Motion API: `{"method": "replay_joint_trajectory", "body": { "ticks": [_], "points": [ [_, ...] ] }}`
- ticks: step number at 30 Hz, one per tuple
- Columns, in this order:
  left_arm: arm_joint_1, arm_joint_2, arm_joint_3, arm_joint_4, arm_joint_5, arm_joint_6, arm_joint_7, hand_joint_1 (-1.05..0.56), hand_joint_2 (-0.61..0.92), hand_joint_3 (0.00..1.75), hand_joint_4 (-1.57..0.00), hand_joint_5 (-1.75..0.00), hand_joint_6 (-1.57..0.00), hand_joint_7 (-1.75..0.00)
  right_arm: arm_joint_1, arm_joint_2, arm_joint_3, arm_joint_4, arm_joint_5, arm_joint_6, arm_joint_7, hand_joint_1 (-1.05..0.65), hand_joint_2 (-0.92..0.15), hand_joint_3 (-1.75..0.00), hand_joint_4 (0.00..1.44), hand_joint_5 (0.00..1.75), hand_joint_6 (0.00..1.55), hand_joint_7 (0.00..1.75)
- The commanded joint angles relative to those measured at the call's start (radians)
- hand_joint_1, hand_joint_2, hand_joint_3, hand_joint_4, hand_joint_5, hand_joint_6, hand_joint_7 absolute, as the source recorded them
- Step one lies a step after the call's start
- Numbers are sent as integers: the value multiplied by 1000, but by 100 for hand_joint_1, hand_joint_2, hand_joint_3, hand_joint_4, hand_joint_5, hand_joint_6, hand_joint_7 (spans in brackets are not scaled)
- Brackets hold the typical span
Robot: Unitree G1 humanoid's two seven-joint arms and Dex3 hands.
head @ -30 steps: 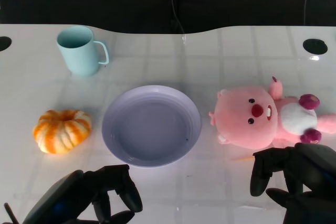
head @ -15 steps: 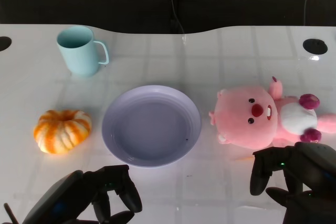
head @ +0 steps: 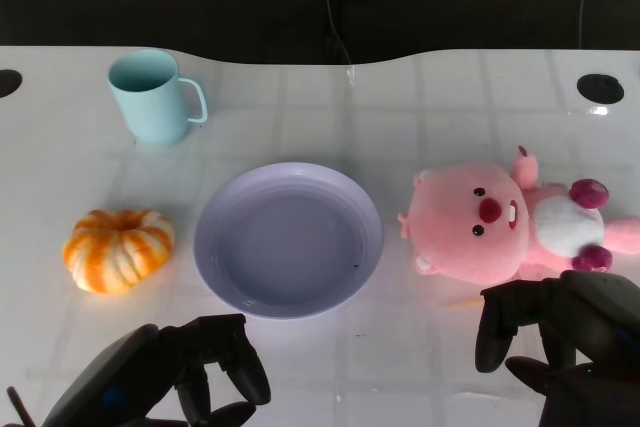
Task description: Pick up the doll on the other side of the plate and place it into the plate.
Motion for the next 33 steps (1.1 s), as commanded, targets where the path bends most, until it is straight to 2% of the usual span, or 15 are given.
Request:
{"method": "replay_joint_trajectory", "body": {
  "ticks": [1,7,11,16,18,21,23,26,33],
  "points": [
    [-6,16,10,8,-6,-9,-11,-26,76,65,-63,-175,-65,-127,-5,-2,-11,2,6,-2,-16,-11,-49,-97,86,168,87,111],
    [-9,18,10,22,3,-24,-6,-26,76,66,-64,-175,-66,-128,-3,25,-42,-12,48,-2,-52,-5,-46,-102,83,168,84,109],
    [-9,16,9,27,3,-24,-5,-25,75,67,-64,-174,-66,-127,-3,50,-75,-54,92,39,-46,-5,-51,-94,78,140,80,89],
    [-9,20,4,24,19,-36,-4,-28,76,63,-61,-175,-64,-127,-11,58,-118,-97,113,43,-66,-8,-60,-67,69,105,74,56],
    [-8,17,3,22,19,-36,-3,-27,77,63,-62,-175,-65,-128,-15,55,-133,-111,114,43,-73,-9,-64,-57,66,96,73,46],
    [-7,14,-1,11,25,-19,-5,-27,78,62,-61,-175,-64,-129,-27,30,-163,-139,100,46,-65,-21,-80,-24,53,84,64,26],
    [-7,11,-3,6,28,-12,-6,-28,78,61,-61,-175,-64,-129,-33,15,-177,-155,91,58,-50,-31,-85,-11,45,80,58,19],
    [-7,6,-6,6,29,-14,-2,-27,77,61,-62,-175,-65,-129,-55,-24,-189,-196,70,119,6,-43,-87,-5,32,75,47,11],
    [-7,6,-5,21,27,-43,6,-27,77,63,-64,-175,-65,-129,-117,-113,-172,-230,-4,256,129,-56,-85,0,9,60,24,0]
  ]
}}
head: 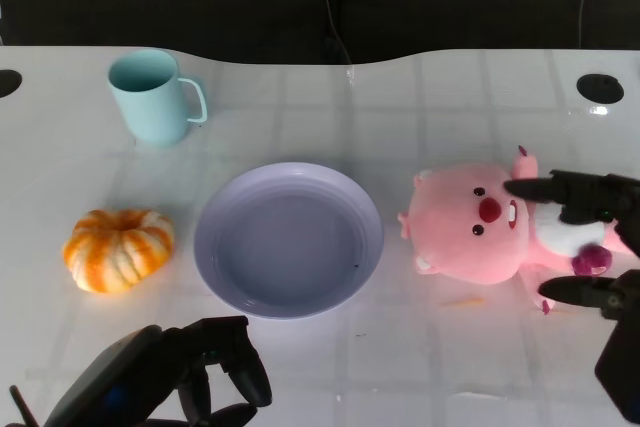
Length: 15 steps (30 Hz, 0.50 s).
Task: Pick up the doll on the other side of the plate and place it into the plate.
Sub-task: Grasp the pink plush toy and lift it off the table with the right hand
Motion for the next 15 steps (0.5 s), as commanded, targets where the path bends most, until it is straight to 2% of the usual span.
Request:
{"method": "replay_joint_trajectory", "body": {
  "ticks": [1,5,7,15],
  "points": [
    [-3,5,0,10,3,-22,5,-27,77,64,-64,-175,-65,-129,-39,-50,6,-8,-54,56,47,-58,-84,0,6,57,21,0],
    [2,7,2,4,3,-11,-2,-28,77,65,-63,-175,-65,-129,-95,-117,65,40,-205,71,80,-72,-86,-1,5,53,18,1],
    [3,9,3,3,3,-11,-4,-28,77,65,-63,-175,-64,-129,-120,-130,92,69,-260,75,92,-75,-86,0,5,52,18,1],
    [7,10,2,3,5,-19,-3,-27,77,63,-61,-174,-65,-127,-202,-87,180,197,-360,99,99,-71,-80,0,3,48,18,0]
  ]
}}
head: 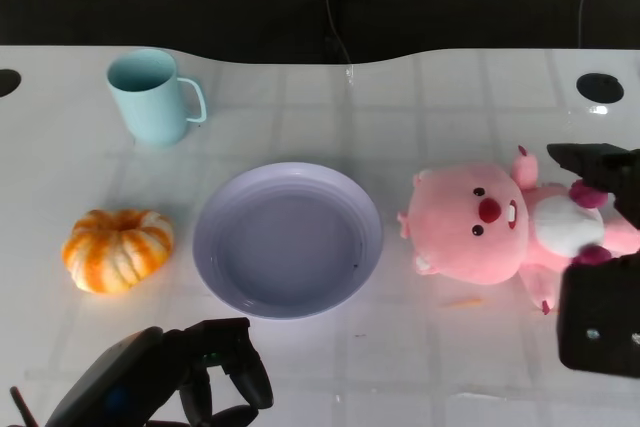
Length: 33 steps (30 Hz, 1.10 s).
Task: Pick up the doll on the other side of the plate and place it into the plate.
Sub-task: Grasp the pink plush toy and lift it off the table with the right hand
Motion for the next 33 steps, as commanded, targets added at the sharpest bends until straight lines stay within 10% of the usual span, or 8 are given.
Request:
{"method": "replay_joint_trajectory", "body": {
  "ticks": [1,26,33],
  "points": [
    [3,11,1,1,7,-7,-2,-28,77,63,-61,-174,-65,-126,-36,16,28,59,-25,11,5,-70,-80,0,2,48,17,0],
    [10,11,1,-4,6,-10,-3,-28,78,62,-63,-175,-65,-126,-291,169,202,737,10,-57,-154,-68,-86,-1,13,38,24,2],
    [13,10,3,-5,8,-12,0,-28,78,63,-64,-175,-66,-128,-384,223,271,1011,15,-107,-256,-67,-89,0,37,22,37,2]
  ]
}}
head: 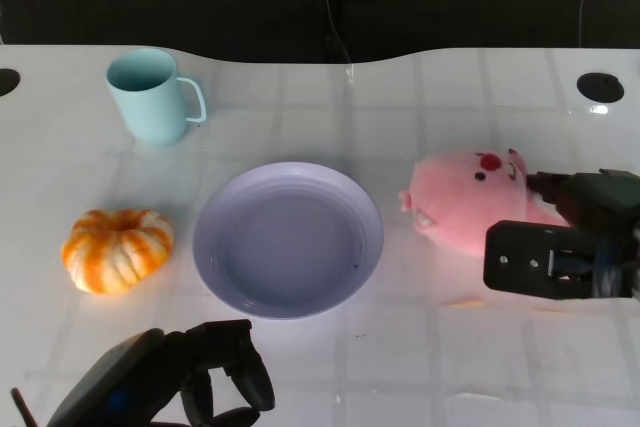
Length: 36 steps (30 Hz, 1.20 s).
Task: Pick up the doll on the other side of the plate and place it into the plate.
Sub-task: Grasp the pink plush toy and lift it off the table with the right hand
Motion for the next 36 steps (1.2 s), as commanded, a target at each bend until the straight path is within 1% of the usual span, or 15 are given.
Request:
{"method": "replay_joint_trajectory", "body": {
  "ticks": [1,7,8,10,13,16,19,20,22,23,26,30,34,35,36],
  "points": [
    [8,10,4,4,3,-12,1,-28,77,64,-64,-175,-65,-128,-24,21,51,134,-1,-22,-26,-67,-90,-1,40,22,39,2],
    [13,11,4,2,14,-12,3,-29,77,64,-65,-175,-64,-128,-116,63,112,308,1,-69,-72,-59,-90,0,54,23,48,3],
    [13,12,4,2,16,-12,3,-30,77,64,-66,-175,-64,-128,-131,72,121,343,-1,-81,-91,-53,-91,0,66,42,52,2],
    [14,10,4,-1,17,-9,2,-30,77,64,-66,-175,-64,-128,-159,84,141,410,-7,-110,-130,-44,-92,-2,76,61,63,4],
    [15,6,3,-7,18,-3,2,-31,77,64,-67,-175,-64,-129,-189,96,165,486,-11,-144,-181,-34,-92,-19,73,55,83,7],
    [16,4,1,-10,18,0,2,-30,77,64,-66,-175,-64,-130,-205,103,178,523,-11,-146,-206,-34,-92,-31,67,42,86,3],
    [17,5,-1,-16,26,8,2,-31,77,65,-67,-175,-63,-130,-211,102,185,541,-7,-146,-240,-36,-92,-30,74,44,87,3],
    [17,5,-1,-16,26,8,2,-31,77,65,-67,-175,-63,-130,-208,99,181,540,0,-150,-256,-35,-92,-27,75,57,90,3],
    [16,6,-1,-12,26,1,4,-31,77,65,-67,-175,-63,-130,-194,92,158,527,20,-163,-313,-34,-92,-26,78,69,95,3],
    [15,7,0,-9,27,-2,5,-30,77,65,-67,-175,-63,-131,-191,91,149,522,28,-161,-334,-34,-92,-27,79,86,102,5],
    [11,8,0,2,33,-14,9,-29,77,65,-66,-175,-63,-131,-179,76,129,490,41,-158,-396,-33,-92,-23,78,113,113,7],
    [5,5,5,18,24,-20,4,-28,76,66,-64,-175,-63,-131,-165,56,76,438,84,-167,-448,-30,-92,-21,80,118,117,7],
    [-2,7,8,42,22,-32,6,-29,76,67,-65,-175,-63,-131,-154,41,19,393,127,-185,-506,-27,-92,-16,80,142,124,14],
    [-4,7,8,49,21,-38,6,-28,76,67,-65,-175,-63,-131,-152,37,6,382,136,-192,-520,-26,-91,-19,79,157,119,36],
    [-6,7,8,55,21,-44,7,-28,76,67,-65,-175,-63,-131,-151,34,-4,369,141,-195,-531,-25,-89,-23,78,167,98,84]
  ]
}}
